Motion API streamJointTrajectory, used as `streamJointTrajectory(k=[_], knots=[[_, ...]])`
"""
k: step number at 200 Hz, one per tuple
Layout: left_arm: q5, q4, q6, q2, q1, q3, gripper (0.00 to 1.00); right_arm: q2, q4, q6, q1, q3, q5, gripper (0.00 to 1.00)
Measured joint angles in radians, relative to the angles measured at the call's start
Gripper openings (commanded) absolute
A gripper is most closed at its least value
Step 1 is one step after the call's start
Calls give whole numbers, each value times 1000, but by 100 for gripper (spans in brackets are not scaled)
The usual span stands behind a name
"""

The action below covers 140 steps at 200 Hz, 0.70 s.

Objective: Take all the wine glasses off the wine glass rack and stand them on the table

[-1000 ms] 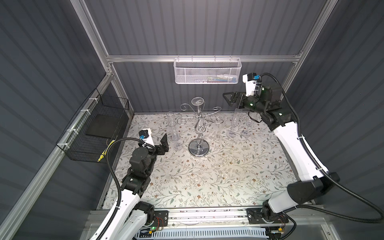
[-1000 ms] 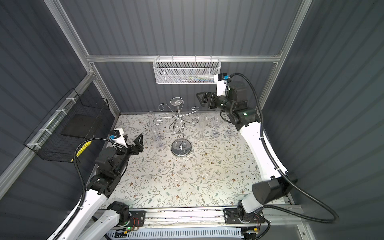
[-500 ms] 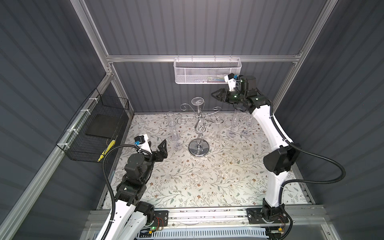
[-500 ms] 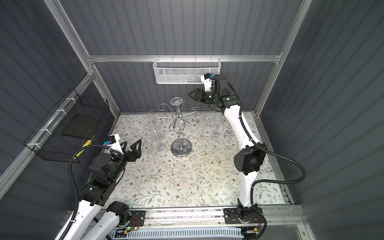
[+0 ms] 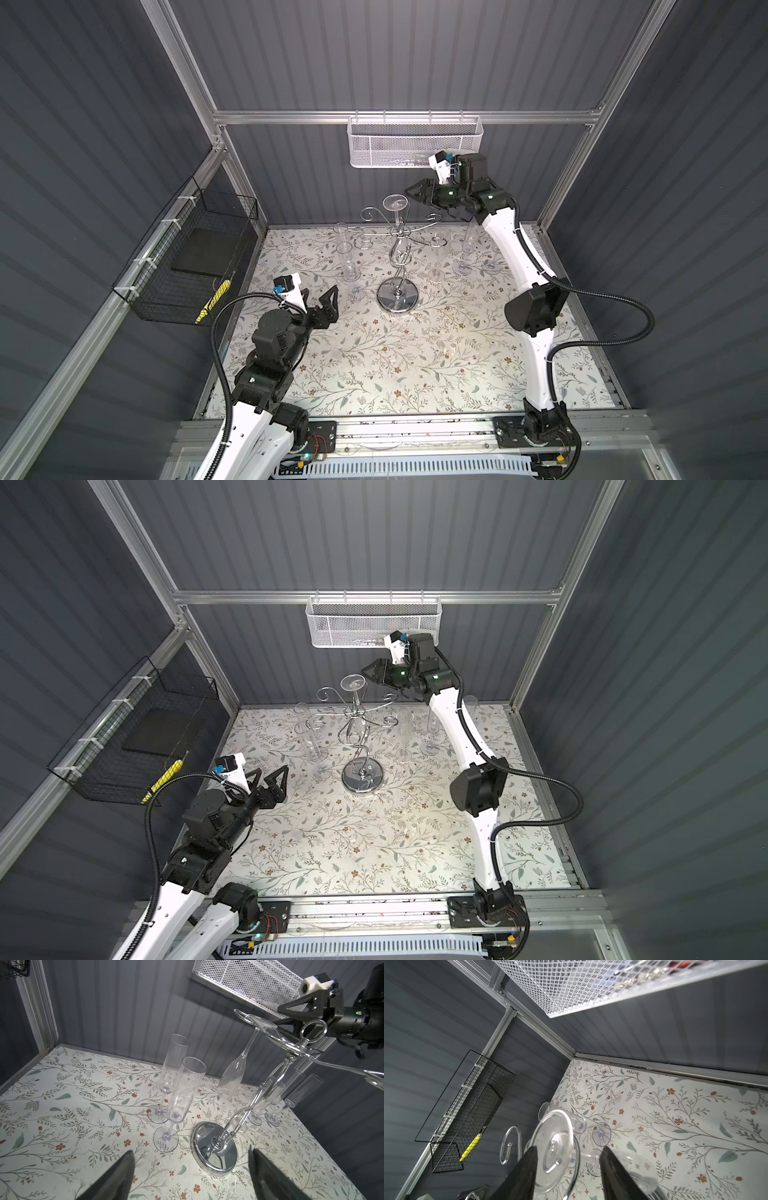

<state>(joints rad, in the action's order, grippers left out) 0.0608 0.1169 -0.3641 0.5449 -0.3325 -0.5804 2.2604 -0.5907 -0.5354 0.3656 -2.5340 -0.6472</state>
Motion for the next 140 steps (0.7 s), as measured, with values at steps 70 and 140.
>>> streamJointTrajectory(k=[70,140], knots=[[-211,-5,0,66,0,-25,86,26,35,-38,12,-26,3,50],[-413,-16,1,133,0,-126,84,78,84,-66,24,-53,-6,42]])
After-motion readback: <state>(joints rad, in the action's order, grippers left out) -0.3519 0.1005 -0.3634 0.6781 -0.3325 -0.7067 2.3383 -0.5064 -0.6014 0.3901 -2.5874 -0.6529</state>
